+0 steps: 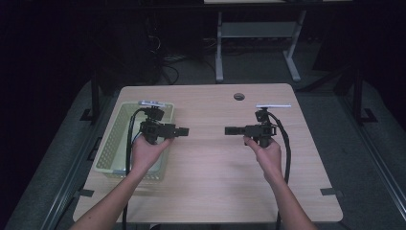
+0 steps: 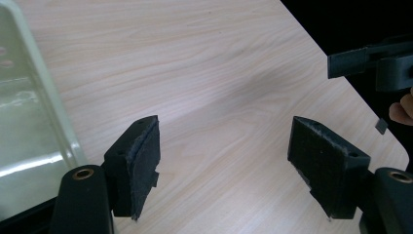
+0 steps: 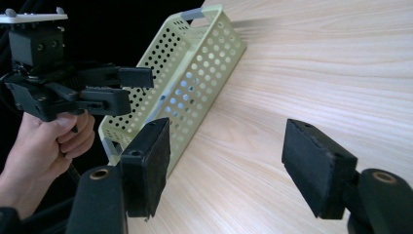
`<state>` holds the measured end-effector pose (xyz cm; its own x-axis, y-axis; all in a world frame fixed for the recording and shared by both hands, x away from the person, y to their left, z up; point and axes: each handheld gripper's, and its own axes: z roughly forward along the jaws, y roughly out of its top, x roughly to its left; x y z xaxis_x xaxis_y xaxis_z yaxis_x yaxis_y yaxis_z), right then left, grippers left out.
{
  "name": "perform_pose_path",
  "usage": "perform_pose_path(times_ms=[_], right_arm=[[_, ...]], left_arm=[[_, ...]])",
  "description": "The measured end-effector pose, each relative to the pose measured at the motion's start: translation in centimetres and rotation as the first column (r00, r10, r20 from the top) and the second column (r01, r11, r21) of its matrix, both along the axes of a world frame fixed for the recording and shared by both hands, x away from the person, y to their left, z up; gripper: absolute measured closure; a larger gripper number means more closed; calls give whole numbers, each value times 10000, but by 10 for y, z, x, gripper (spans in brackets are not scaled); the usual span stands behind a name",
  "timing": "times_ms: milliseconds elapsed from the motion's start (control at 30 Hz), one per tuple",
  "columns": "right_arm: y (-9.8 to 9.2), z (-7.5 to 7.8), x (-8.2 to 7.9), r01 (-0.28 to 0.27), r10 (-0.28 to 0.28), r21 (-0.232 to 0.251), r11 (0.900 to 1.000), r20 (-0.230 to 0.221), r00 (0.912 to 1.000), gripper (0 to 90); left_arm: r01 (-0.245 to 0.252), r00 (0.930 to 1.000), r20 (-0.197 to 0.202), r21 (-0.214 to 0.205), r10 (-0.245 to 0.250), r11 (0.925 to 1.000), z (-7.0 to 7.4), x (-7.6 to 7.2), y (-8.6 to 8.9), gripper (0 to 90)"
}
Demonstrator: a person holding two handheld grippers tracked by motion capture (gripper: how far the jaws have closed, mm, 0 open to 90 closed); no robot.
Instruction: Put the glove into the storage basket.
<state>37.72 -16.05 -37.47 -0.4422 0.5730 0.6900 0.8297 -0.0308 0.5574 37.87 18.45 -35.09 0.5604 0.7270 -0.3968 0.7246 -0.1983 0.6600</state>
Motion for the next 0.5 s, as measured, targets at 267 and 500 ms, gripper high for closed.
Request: perform_pose_path(times_ms=[267, 500], right_arm=[[-16, -4, -6, 243, -243, 33, 9997, -50, 9997, 338], [-29, -7, -12, 412, -412, -117, 9991, -46, 9991, 330]], left_arm=[[244, 9997, 25, -17, -244, 9997, -5, -3, -13, 268], [531, 9986, 17, -116, -531, 9985, -9, -8, -24, 266]])
